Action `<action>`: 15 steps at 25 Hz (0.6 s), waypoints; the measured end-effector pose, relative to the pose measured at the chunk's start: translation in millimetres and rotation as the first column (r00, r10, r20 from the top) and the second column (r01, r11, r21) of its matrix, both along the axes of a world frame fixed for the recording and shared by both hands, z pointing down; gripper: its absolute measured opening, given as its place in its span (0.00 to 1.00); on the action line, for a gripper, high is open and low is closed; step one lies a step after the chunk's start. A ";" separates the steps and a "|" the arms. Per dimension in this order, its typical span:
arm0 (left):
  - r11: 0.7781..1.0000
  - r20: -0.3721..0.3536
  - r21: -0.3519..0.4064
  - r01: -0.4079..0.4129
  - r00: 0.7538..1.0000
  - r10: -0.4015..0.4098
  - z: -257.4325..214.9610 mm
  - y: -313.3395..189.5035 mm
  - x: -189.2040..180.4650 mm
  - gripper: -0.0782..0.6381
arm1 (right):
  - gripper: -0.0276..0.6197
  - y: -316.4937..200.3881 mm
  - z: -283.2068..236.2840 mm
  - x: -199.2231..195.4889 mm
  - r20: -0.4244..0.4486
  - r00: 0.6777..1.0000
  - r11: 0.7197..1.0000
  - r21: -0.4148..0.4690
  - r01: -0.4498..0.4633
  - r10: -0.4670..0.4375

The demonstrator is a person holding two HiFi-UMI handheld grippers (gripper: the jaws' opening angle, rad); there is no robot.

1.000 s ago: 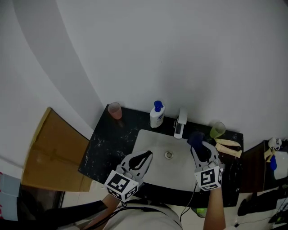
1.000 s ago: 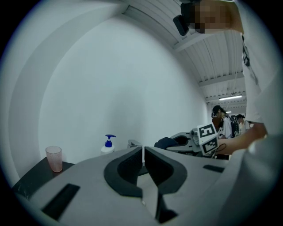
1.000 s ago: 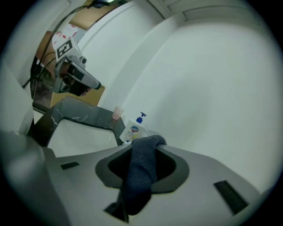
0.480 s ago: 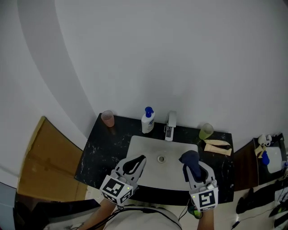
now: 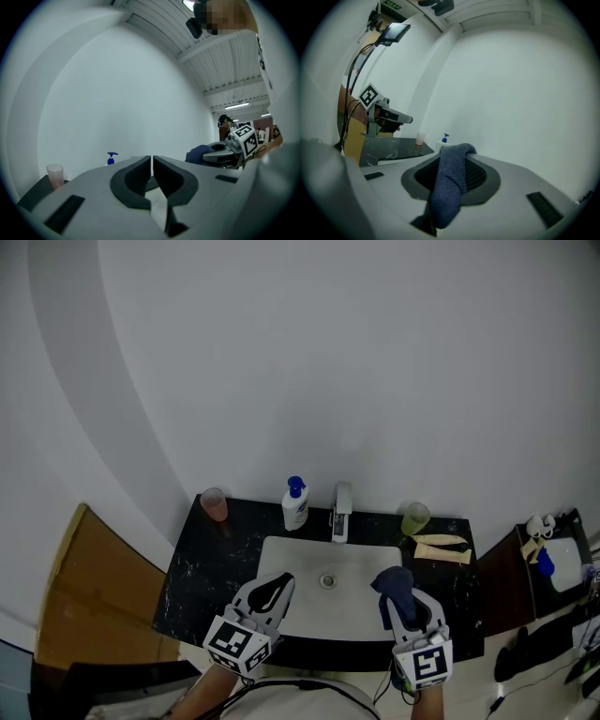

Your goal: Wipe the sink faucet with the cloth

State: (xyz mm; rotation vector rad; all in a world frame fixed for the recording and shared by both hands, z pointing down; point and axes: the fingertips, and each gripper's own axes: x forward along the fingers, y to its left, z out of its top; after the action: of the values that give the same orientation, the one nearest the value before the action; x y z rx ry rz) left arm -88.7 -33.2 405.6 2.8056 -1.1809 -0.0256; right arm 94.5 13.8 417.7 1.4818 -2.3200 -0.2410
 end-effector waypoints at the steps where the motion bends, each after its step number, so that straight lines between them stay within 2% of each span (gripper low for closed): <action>1: 1.000 0.000 0.001 -0.002 1.000 0.002 -0.4 0.3 0.5 0.13 | 0.21 0.3 -0.8 0.3 0.003 1.000 1.000 0.003 -0.006 0.006; 10: 1.000 -0.002 0.004 -0.013 1.000 0.013 -2.4 4.4 2.6 0.13 | 0.21 3.4 -7.6 1.8 0.094 0.995 0.999 0.027 -0.037 0.034; 15: 1.000 0.000 0.003 -0.017 1.000 0.017 -1.7 7.8 5.1 0.13 | 0.21 5.8 -9.2 3.8 0.106 0.994 0.999 0.035 -0.042 0.038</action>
State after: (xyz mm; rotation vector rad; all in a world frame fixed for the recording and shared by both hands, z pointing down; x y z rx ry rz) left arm -83.6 -25.4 403.9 2.8182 -1.1585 -0.0262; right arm 98.3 19.7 408.5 1.5928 -2.3766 -0.2008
